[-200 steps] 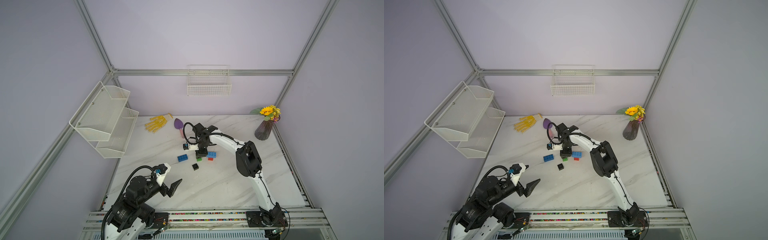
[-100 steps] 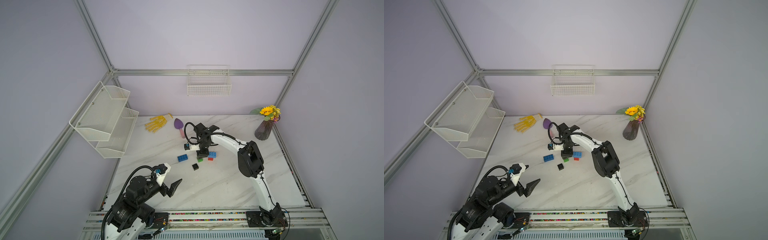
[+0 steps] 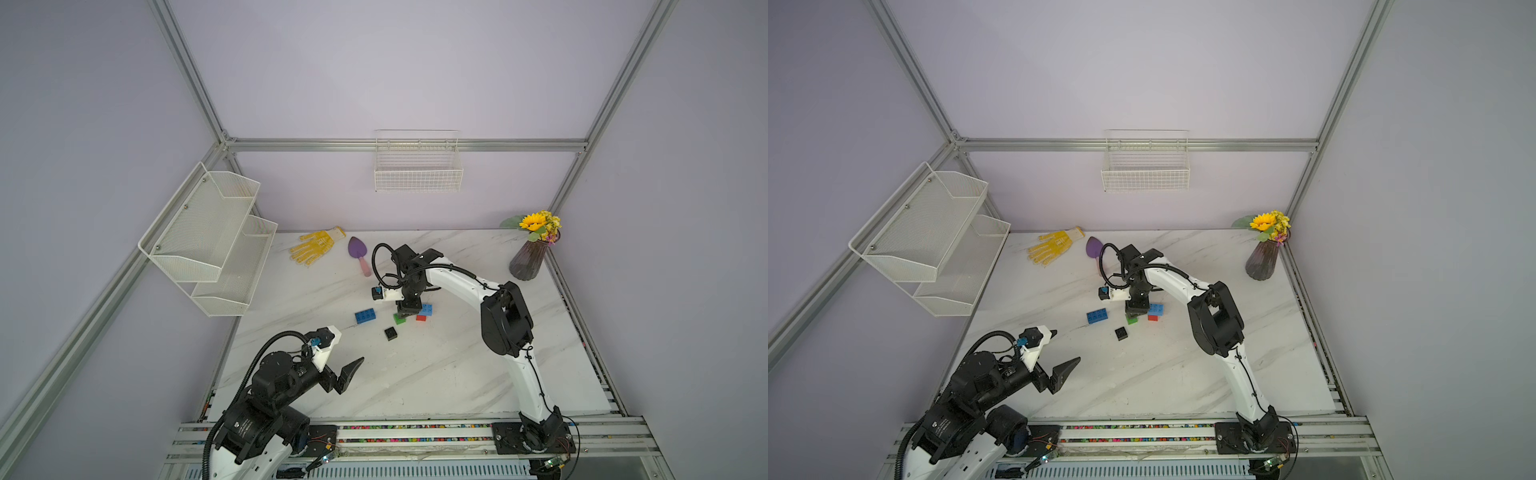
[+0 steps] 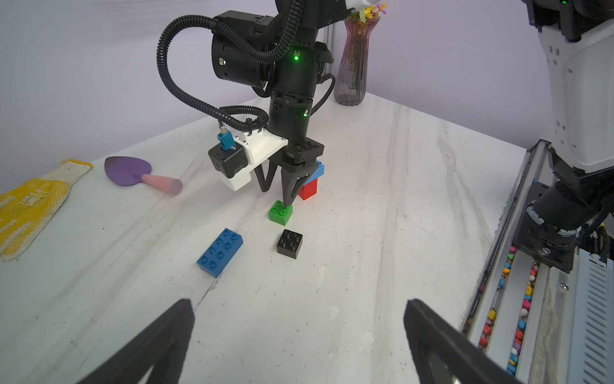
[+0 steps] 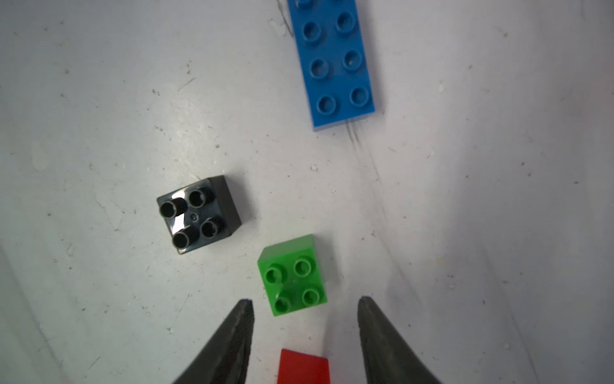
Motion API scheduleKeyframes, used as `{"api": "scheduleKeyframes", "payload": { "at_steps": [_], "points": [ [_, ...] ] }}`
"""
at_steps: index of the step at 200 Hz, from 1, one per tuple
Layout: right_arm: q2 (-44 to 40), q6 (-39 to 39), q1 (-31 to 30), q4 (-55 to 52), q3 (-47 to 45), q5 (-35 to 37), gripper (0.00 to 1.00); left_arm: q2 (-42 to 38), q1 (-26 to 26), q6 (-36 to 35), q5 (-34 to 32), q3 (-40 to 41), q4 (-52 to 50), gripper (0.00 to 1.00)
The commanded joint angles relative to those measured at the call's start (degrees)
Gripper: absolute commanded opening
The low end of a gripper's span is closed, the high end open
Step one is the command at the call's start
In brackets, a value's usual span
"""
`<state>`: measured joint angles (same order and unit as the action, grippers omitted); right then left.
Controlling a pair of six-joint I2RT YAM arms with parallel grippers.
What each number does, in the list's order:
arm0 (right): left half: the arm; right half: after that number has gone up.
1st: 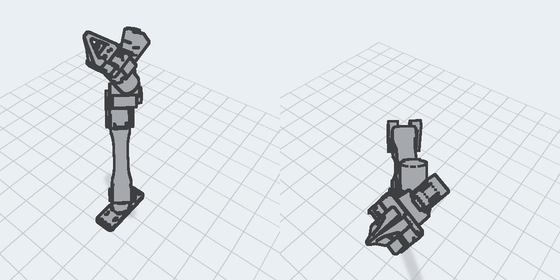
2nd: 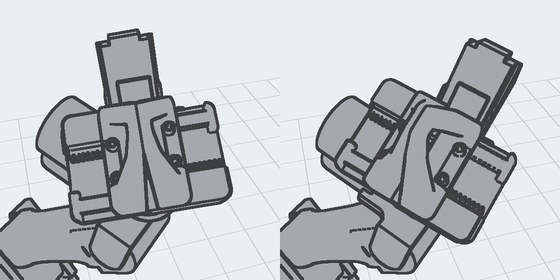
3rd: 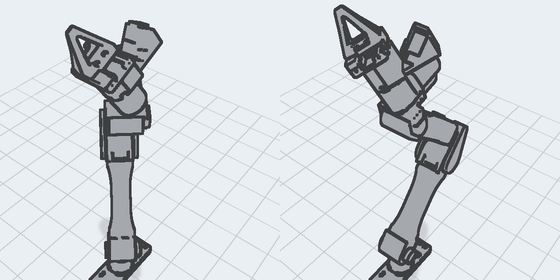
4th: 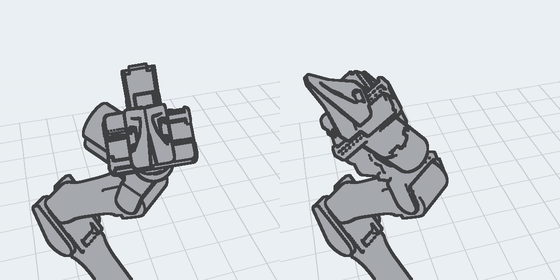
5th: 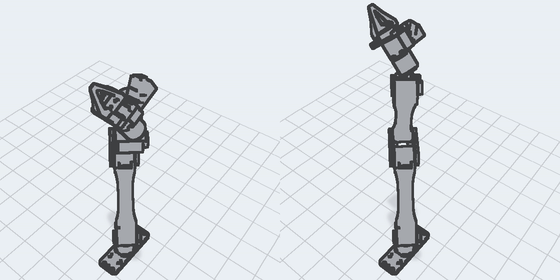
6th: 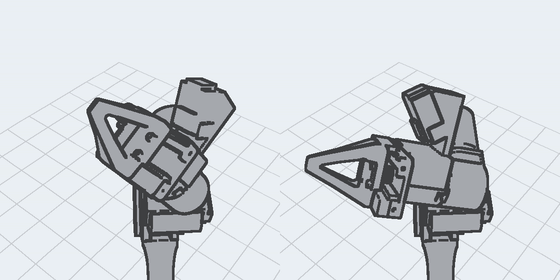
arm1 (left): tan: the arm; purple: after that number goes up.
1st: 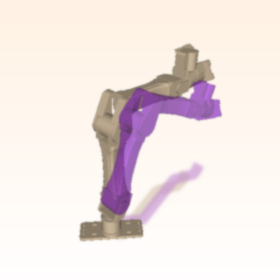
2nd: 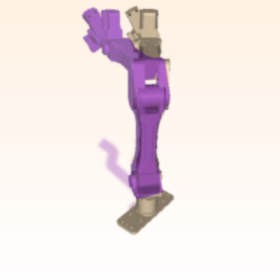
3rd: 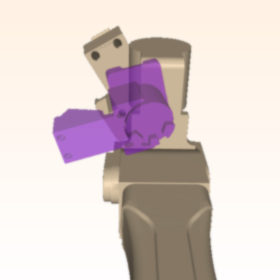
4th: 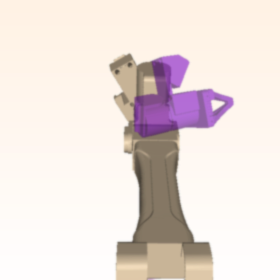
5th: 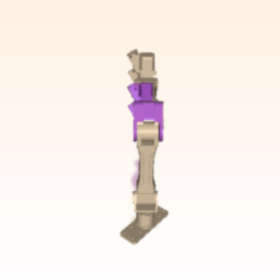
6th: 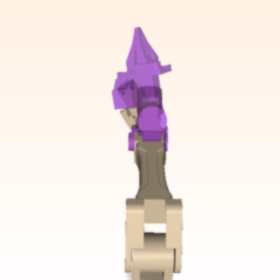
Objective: Assemble the letter f with lego
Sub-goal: Pick up the lego brick from the center of the board.
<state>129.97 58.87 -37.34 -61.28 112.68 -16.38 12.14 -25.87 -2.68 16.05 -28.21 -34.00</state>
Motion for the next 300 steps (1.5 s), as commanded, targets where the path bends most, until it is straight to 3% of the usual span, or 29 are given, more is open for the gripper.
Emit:
{"api": "scheduleKeyframes", "payload": {
  "at_steps": [1, 157, 267, 287, 300],
  "points": [
    [0.46, 1.33, -0.36, -1.96, 0.52, -1.81, 0.55, 0.34, 0.41, -1.37, 0.74, -0.22, 1.3, 1.0],
    [5.33, 0.99, -1.07, -3.34, 3.81, -1.2, 0.55, 0.62, 1.94, -1.19, 0.56, -0.26, 1.39, 1.0],
    [7.65, 0.8, -1.33, -5.88, 6.4, -1.26, 0.5, 0.7, 2.84, -1.28, 1.35, -0.26, 1.5, 1.0],
    [7.83, 0.64, -1.33, -5.96, 6.74, -1.37, 0.42, 0.73, 2.93, -1.28, 1.44, -0.18, 1.48, 1.0],
    [7.94, 0.45, -1.33, -6.12, 7.07, -1.36, 0.28, 0.78, 2.99, -1.23, 1.55, -0.27, 1.43, 1.0]
  ]
}}
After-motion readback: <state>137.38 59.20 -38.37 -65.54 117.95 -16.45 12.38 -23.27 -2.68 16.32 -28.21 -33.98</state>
